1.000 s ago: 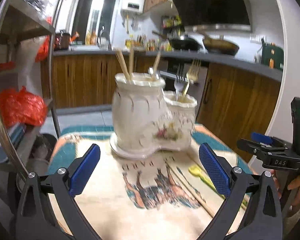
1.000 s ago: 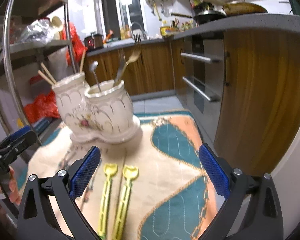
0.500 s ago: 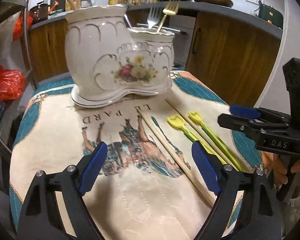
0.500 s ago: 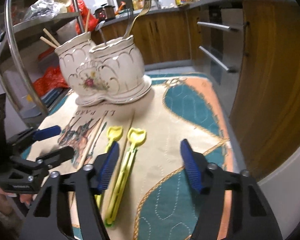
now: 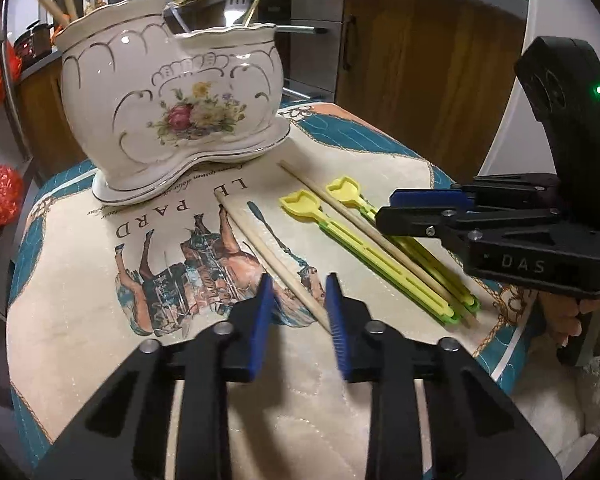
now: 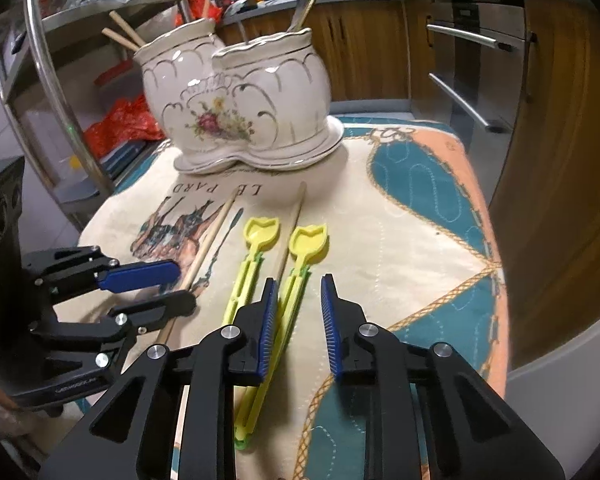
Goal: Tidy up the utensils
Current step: 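Grasp another chopstick with the left tool while the right tool grasps a yellow plastic utensil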
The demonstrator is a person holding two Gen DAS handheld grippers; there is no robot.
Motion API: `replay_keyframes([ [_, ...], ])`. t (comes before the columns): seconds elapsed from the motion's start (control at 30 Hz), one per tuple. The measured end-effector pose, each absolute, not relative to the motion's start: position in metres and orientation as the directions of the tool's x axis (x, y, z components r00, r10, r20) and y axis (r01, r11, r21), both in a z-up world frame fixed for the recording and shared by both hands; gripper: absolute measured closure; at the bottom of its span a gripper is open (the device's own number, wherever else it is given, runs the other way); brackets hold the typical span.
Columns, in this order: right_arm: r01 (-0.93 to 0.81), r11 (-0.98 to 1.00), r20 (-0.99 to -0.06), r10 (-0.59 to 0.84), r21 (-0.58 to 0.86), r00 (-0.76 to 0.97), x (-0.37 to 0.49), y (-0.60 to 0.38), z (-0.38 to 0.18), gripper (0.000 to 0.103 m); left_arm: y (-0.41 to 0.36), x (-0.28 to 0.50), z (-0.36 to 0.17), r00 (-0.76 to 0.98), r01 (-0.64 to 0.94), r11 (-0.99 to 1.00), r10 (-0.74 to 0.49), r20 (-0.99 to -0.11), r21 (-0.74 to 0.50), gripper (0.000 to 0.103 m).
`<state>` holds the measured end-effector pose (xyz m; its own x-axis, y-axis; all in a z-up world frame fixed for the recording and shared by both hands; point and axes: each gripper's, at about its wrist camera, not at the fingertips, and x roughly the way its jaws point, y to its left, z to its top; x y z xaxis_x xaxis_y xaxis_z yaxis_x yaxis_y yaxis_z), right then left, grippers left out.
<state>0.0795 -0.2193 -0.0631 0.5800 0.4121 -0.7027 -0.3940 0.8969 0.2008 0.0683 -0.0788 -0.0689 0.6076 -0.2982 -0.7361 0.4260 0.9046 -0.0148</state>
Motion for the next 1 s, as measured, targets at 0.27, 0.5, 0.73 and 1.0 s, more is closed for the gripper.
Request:
replay_keyframes([
  [0.27, -0.419, 0.899, -0.717, 0.377, 0.129, 0.587, 0.074, -0.216, -0.061, 0.092, -0.07, 0.08, -0.067, 0.568, 0.41, 0.911, -0.296, -0.768, -0.048, 0.091],
  [0.5, -0.414, 0.909, -0.733, 0.317, 0.052, 0.603, 0.071, -0.222, -0.06, 0.092, -0.06, 0.073, -0.061, 0.564, 0.41, 0.912, -0.237, -0.791, 0.019, 0.091],
  [0.73, -0.408, 0.911, -0.735, 0.317, 0.059, 0.6, 0.075, -0.223, -0.061, 0.083, -0.036, 0.082, -0.057, 0.54, 0.359, 0.933, -0.226, -0.811, -0.02, 0.092],
  [1.0, -0.389, 0.919, -0.733, 0.302, 0.055, 0.61, 0.081, -0.222, -0.063, 0.083, -0.046, 0.099, -0.052, 0.543, 0.343, 0.937, -0.259, -0.799, -0.07, 0.071],
])
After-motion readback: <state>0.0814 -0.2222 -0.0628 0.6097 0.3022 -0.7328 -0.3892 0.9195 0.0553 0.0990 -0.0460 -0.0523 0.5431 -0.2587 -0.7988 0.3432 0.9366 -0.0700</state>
